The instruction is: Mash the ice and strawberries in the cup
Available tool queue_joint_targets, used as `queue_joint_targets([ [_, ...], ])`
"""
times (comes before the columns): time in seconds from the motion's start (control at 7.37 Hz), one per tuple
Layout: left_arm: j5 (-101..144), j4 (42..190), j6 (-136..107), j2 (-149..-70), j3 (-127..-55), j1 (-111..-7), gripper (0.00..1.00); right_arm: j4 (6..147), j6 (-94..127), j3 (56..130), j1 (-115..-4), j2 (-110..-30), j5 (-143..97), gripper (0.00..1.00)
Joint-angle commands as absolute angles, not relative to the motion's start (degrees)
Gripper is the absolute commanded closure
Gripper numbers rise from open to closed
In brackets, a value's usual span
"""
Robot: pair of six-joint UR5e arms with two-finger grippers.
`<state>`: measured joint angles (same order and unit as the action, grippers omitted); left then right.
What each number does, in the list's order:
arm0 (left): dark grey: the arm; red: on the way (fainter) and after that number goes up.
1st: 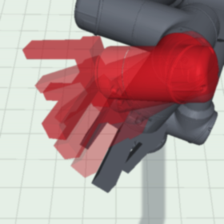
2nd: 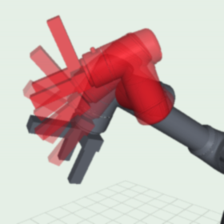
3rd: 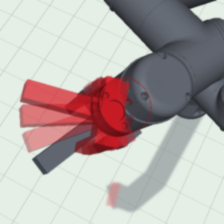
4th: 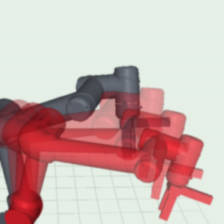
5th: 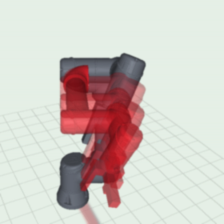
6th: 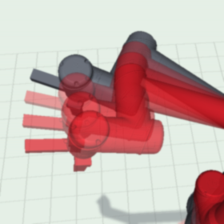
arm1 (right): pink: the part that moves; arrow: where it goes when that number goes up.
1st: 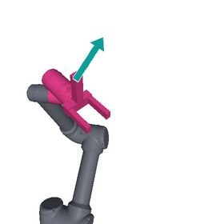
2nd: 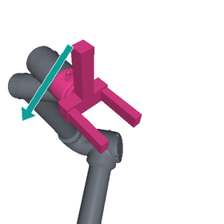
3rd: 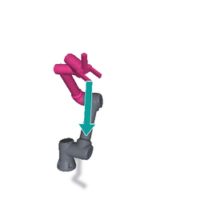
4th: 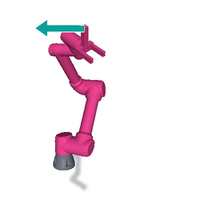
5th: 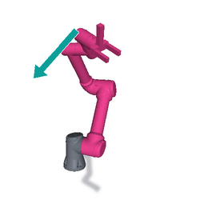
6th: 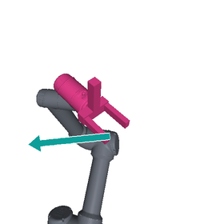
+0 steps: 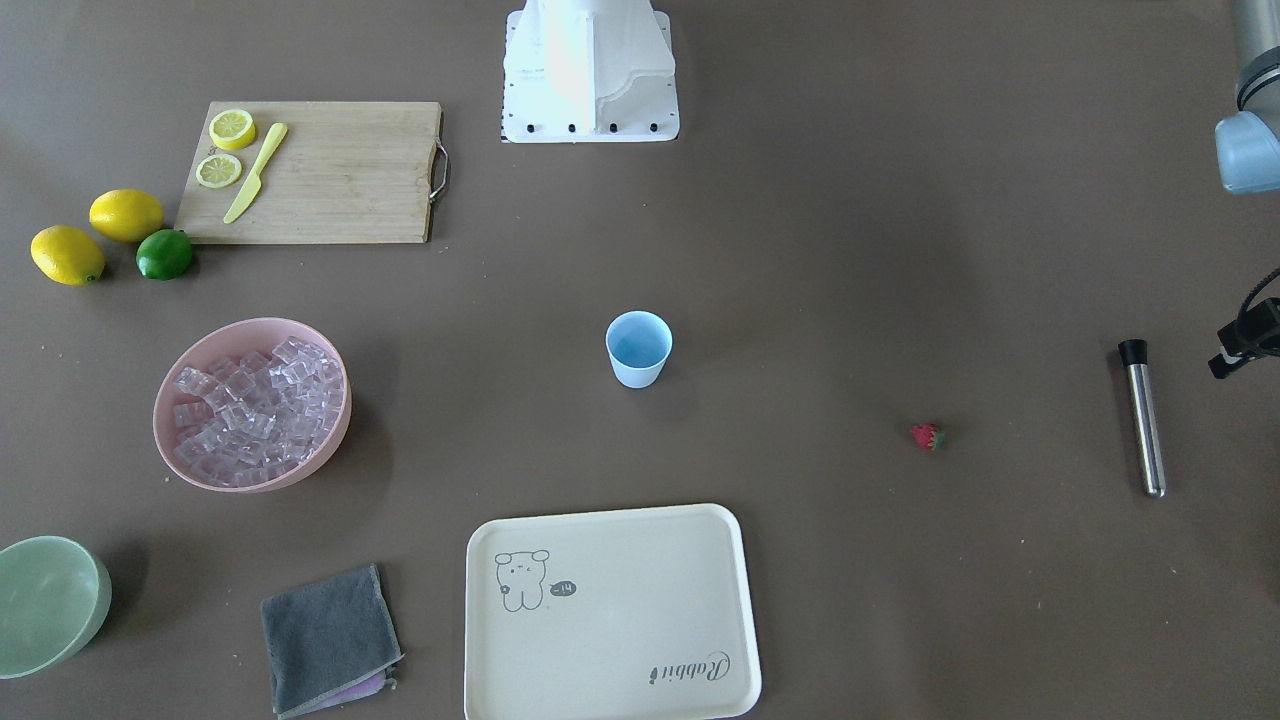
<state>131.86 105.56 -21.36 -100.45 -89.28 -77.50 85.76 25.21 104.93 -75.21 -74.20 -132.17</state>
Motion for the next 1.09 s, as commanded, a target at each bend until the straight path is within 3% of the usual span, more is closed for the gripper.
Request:
queue_joint_targets([
  [0.0, 131.84, 106.08, -22.23, -100.37, -90.78, -77.43, 0.02, 84.99, 40.2, 103.72, -64.2, -67.87, -128.16, 0.01],
  [0.27, 131.84, 106.08, -23.29, -100.81, -90.7, -77.43, 0.02, 82.73, 40.78, 103.71, -53.84, -68.46, -115.56, 0.01],
  [0.54, 131.49, 106.08, -23.2, -101.94, -90.0, -77.26, 0.02, 78.94, 47.07, 103.01, -50.73, -69.69, -114.7, 0.04],
  [0.95, 131.31, 106.08, -23.73, -104.41, -88.77, -76.82, 0.02, 71.67, 49.2, 101.08, -49.14, -72.41, -116.54, 0.18],
])
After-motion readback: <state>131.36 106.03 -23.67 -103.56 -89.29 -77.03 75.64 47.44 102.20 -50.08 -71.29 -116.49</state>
